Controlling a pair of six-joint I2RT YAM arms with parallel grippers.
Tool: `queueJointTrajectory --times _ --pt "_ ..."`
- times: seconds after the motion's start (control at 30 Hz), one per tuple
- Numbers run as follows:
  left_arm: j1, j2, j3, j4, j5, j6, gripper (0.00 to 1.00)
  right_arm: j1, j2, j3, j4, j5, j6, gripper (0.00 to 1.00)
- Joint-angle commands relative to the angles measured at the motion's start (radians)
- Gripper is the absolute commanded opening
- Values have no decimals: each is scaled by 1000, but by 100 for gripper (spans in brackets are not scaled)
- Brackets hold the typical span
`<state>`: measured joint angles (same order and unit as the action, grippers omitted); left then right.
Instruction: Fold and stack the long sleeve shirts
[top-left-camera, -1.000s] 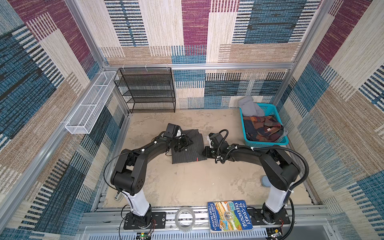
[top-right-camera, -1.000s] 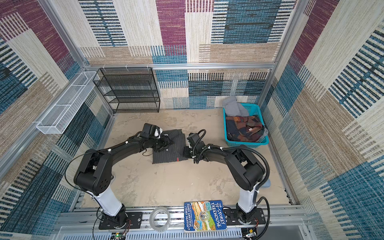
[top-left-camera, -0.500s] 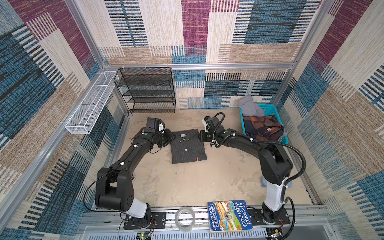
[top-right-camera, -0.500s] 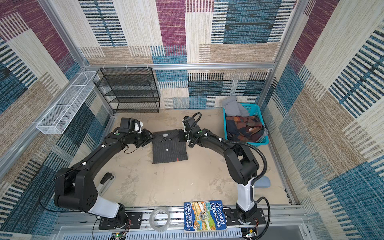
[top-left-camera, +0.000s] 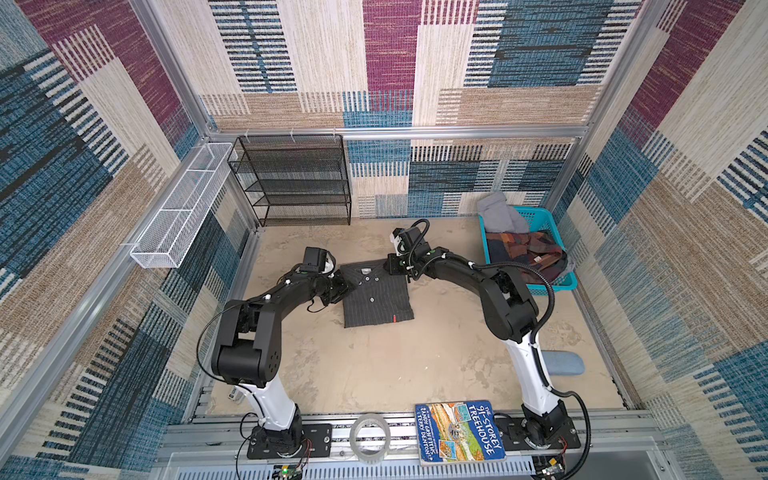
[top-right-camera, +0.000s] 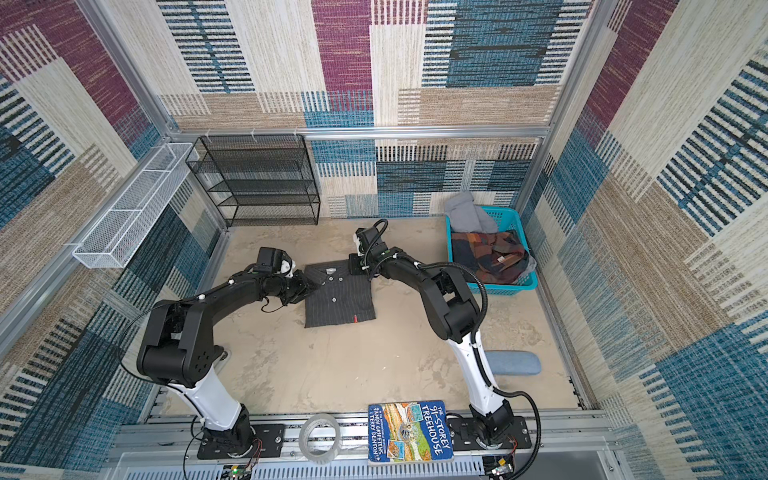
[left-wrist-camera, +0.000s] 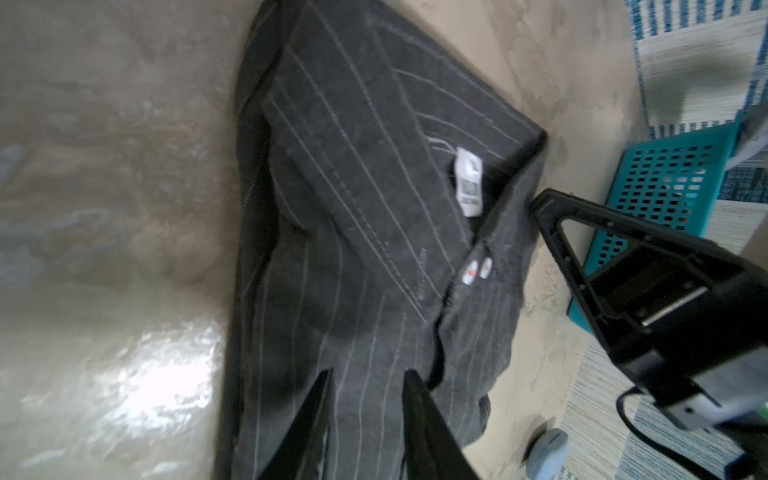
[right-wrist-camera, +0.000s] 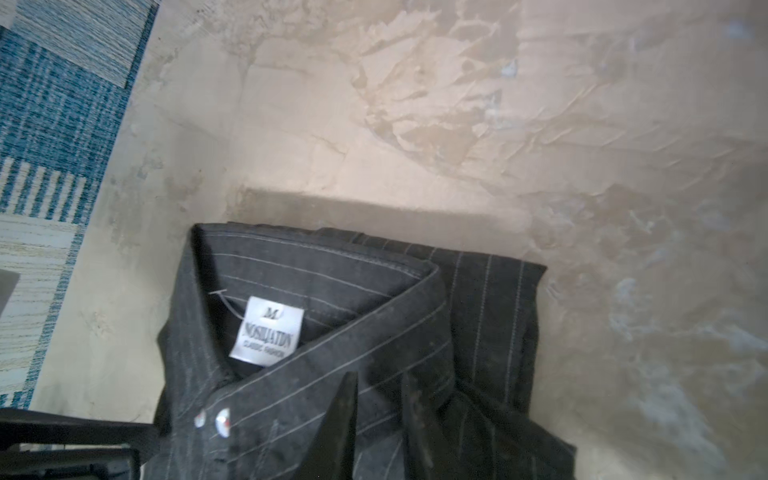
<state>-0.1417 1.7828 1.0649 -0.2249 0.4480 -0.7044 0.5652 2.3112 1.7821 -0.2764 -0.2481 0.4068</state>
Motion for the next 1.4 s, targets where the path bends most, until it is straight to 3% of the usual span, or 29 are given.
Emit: queueJointTrajectory --times 0.0,0.4,0.57,0.8,0.87,0.93,1.03,1.17,1.37 --pt "1 51 1 65 1 -13 31 -6 36 15 36 -31 17 22" --pt "7 66 -30 -19 -81 62 32 -24 57 -38 87 112 95 20" --pt "21 -9 0 -80 -115 78 42 -24 -19 -87 98 112 105 21" --pt "20 -164 37 -190 -94 101 56 -14 -206 -176 83 92 80 30" --pt "15 -215 18 -211 -86 98 69 -10 -270 -243 83 101 77 32" --pt "5 -255 -3 -224 -87 88 75 -7 -326 -289 76 109 75 33" --pt "-31 -295 -35 -229 -101 61 78 -5 -392 -362 66 121 75 33" --pt "-117 -291 -27 -229 -154 30 70 -5 -470 -461 59 139 78 34" --pt "-276 -171 157 -416 -346 51 67 -5 -597 -585 62 177 81 34"
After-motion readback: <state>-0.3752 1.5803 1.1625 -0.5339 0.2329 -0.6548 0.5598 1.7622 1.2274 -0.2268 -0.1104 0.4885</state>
